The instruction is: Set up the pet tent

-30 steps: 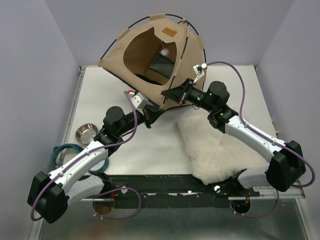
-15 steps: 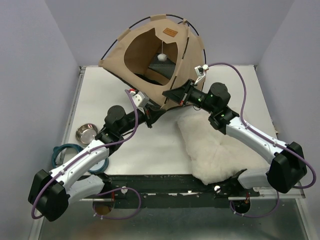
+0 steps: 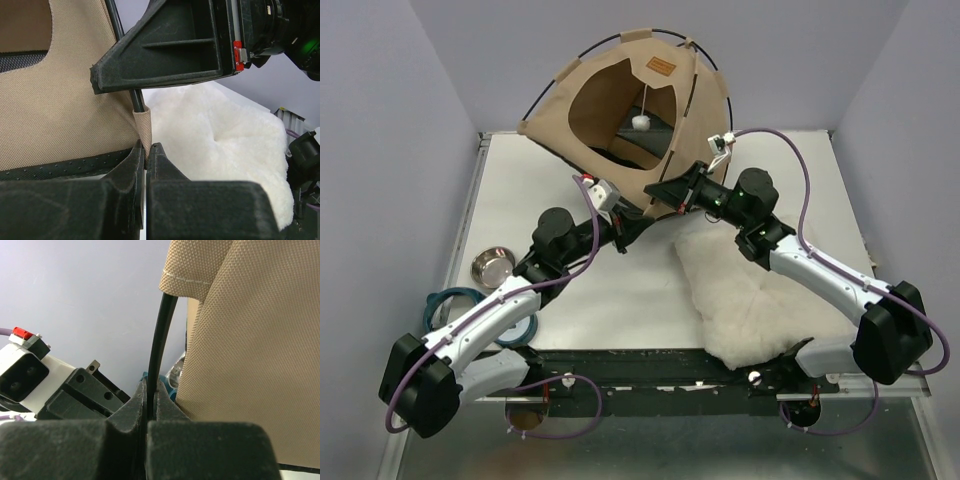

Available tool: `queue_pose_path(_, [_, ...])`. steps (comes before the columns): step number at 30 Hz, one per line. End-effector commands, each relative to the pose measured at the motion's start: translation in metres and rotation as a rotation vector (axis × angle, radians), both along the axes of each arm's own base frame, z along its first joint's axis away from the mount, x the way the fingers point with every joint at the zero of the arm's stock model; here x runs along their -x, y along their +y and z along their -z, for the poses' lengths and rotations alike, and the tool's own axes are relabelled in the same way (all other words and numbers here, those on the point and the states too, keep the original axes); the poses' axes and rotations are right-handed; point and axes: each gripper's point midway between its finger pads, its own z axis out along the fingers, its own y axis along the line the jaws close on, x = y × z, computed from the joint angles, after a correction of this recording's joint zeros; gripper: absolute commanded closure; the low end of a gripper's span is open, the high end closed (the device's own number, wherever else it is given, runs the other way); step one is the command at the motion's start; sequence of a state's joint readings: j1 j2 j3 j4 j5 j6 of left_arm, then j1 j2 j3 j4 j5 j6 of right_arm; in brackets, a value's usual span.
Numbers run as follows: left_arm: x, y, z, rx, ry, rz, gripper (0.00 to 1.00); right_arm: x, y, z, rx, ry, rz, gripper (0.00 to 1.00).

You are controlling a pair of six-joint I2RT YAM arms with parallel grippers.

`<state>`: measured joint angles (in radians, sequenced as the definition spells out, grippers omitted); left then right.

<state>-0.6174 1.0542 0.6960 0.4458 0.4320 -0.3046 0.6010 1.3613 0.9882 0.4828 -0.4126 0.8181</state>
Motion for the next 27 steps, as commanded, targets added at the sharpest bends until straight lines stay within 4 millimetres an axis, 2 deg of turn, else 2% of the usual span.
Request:
queue_pose_path(1, [0.005,-0.008,-0.030,0.060,-0.044,0.037,1.00,0.002,-0.003,0.001,0.011,-0.050,0.020,0.99])
queue_pose_path(7, [-0.003,-0.013,-0.030,0.079,-0.015,0.025,1.00,0.007,-0.001,0.011,0.024,-0.040,0.009,0.99])
queue_pose_path(14, [0.001,-0.009,-0.025,0.089,0.013,0.022,1.00,0.001,-0.005,0.002,0.031,-0.080,0.053,0.99])
queue_pose_path(19, [0.000,-0.008,-0.020,0.122,0.099,0.003,0.81,0.002,-0.002,0.006,0.033,-0.067,0.035,0.99])
queue_pose_path(24, [-0.006,-0.008,-0.018,0.114,0.093,-0.024,0.80,0.001,-0.001,0.007,0.037,-0.068,0.031,0.99])
queue_pose_path(27, [-0.008,-0.011,-0.022,0.125,0.092,-0.012,0.73,0.001,0.001,0.010,0.039,-0.062,0.020,0.99])
